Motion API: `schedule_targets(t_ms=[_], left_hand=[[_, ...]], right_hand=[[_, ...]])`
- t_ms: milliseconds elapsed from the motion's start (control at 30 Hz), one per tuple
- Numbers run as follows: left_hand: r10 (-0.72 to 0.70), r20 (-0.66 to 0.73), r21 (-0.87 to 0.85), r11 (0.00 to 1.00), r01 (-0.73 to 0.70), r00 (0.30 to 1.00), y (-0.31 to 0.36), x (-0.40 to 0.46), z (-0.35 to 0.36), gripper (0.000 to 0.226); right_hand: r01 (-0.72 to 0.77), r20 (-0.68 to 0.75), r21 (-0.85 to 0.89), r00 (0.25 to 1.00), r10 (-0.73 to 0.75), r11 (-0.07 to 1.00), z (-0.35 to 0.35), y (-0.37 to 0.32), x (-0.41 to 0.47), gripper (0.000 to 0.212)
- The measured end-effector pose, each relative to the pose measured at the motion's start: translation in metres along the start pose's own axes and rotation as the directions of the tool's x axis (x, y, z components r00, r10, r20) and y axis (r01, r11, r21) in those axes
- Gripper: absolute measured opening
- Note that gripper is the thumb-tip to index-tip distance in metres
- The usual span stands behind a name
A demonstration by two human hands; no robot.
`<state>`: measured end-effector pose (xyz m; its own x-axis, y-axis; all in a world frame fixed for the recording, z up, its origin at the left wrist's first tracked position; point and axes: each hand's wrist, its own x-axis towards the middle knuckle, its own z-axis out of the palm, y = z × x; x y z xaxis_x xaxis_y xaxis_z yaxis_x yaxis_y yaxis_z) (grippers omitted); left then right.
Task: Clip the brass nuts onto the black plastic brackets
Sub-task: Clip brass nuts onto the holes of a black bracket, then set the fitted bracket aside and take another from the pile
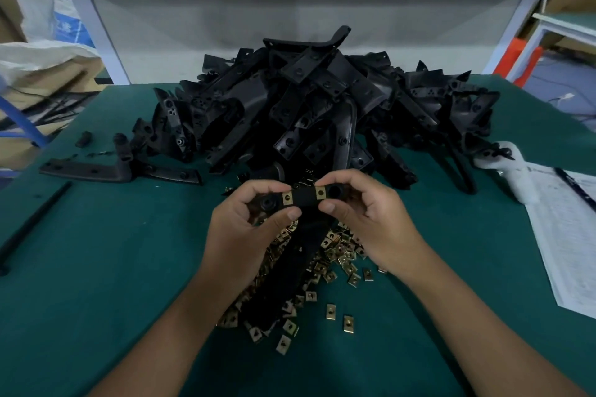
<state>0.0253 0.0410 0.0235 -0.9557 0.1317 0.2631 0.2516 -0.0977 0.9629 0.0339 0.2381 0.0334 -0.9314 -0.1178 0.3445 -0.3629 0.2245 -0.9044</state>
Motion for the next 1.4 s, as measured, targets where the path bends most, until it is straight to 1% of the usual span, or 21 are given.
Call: schedule_targets(t_ms=[100,200,267,367,433,533,733,800,833,867,900,933,967,1000,1033,1100,1167,1233,1267,1333,1400], left_hand=[[-0.016,-0.017,0.036,0.999,0.017,1.0,0.01,-0.003,0.004,0.022],[0.053,0.004,0.15,0.987,-0.053,0.999,0.029,-0.011,0.016,0.027],[0.108,0.069,0.167,0.979,-0.118,0.992,0.04,-0.019,0.034,0.027],[0.141,0.226,0.08,0.983,-0.163,0.964,0.054,-0.034,0.079,0.029],[0.177,0.357,0.07,0.974,-0.215,0.917,0.057,-0.05,0.116,0.029],[0.19,0.521,0.068,0.963,-0.263,0.832,0.061,-0.078,0.177,0.031],[0.231,0.679,-0.054,0.962,-0.267,0.697,0.056,-0.132,0.279,0.035],[0.25,0.727,-0.072,0.954,-0.291,0.639,0.054,-0.147,0.304,0.035],[0.247,0.757,-0.068,0.951,-0.302,0.606,0.054,-0.153,0.313,0.036],[0.235,0.79,-0.059,0.949,-0.311,0.566,0.053,-0.157,0.32,0.039],[0.227,0.82,-0.048,0.942,-0.332,0.526,0.051,-0.16,0.324,0.046],[0.229,0.836,-0.038,0.93,-0.365,0.498,0.048,-0.159,0.324,0.053],[0.236,0.839,-0.029,0.919,-0.394,0.49,0.046,-0.156,0.322,0.055],[0.241,0.832,-0.023,0.915,-0.402,0.5,0.045,-0.151,0.316,0.053],[0.238,0.817,-0.017,0.92,-0.391,0.525,0.045,-0.145,0.309,0.047],[0.231,0.77,0.005,0.93,-0.367,0.595,0.045,-0.127,0.288,0.032],[0.238,0.695,0.069,0.917,-0.392,0.678,0.043,-0.106,0.257,0.02],[0.24,0.613,0.163,0.894,-0.417,0.753,0.04,-0.083,0.219,0.015],[0.237,0.568,0.22,0.879,-0.423,0.788,0.038,-0.07,0.196,0.014],[0.207,0.463,0.34,0.857,-0.388,0.862,0.031,-0.046,0.146,0.014],[0.183,0.335,0.479,0.811,-0.335,0.924,0.022,-0.026,0.095,0.014]], right_hand=[[0.003,-0.005,-0.032,1.0,-0.003,0.999,-0.005,-0.016,-0.006,0.026],[0.018,-0.057,-0.099,0.998,-0.023,0.995,-0.02,-0.04,-0.025,0.021],[0.033,-0.118,-0.18,0.992,-0.054,0.983,-0.039,-0.055,-0.05,0.02],[0.051,-0.262,-0.31,0.955,-0.137,0.949,-0.073,-0.075,-0.103,0.019],[-0.026,-0.366,-0.367,0.923,-0.119,0.93,-0.096,-0.088,-0.145,0.019],[-0.207,-0.5,-0.452,0.864,-0.055,0.868,-0.128,-0.109,-0.212,0.019],[-0.507,-0.701,-0.471,0.712,0.042,0.722,-0.163,-0.139,-0.319,0.027],[-0.589,-0.75,-0.475,0.66,0.05,0.654,-0.171,-0.144,-0.346,0.024],[-0.614,-0.772,-0.461,0.633,0.051,0.64,-0.175,-0.145,-0.357,0.021],[-0.639,-0.793,-0.443,0.607,0.057,0.629,-0.177,-0.146,-0.366,0.023],[-0.666,-0.811,-0.432,0.582,0.06,0.608,-0.18,-0.145,-0.373,0.029],[-0.694,-0.828,-0.428,0.557,0.056,0.58,-0.182,-0.143,-0.377,0.037],[-0.713,-0.843,-0.427,0.536,0.04,0.556,-0.182,-0.142,-0.38,0.041],[-0.721,-0.855,-0.424,0.518,0.021,0.548,-0.183,-0.139,-0.382,0.041],[-0.72,-0.862,-0.42,0.507,0.006,0.553,-0.182,-0.135,-0.382,0.036],[-0.682,-0.849,-0.433,0.528,-0.013,0.589,-0.182,-0.122,-0.378,0.02],[-0.614,-0.803,-0.47,0.596,-0.018,0.633,-0.182,-0.103,-0.366,0.007],[-0.551,-0.718,-0.503,0.695,0.033,0.666,-0.18,-0.082,-0.34,0.017],[-0.535,-0.661,-0.51,0.745,0.09,0.673,-0.176,-0.07,-0.321,0.022],[-0.498,-0.551,-0.522,0.817,0.172,0.692,-0.161,-0.048,-0.275,0.026],[-0.44,-0.456,-0.534,0.869,0.192,0.722,-0.133,-0.041,-0.218,0.027]])
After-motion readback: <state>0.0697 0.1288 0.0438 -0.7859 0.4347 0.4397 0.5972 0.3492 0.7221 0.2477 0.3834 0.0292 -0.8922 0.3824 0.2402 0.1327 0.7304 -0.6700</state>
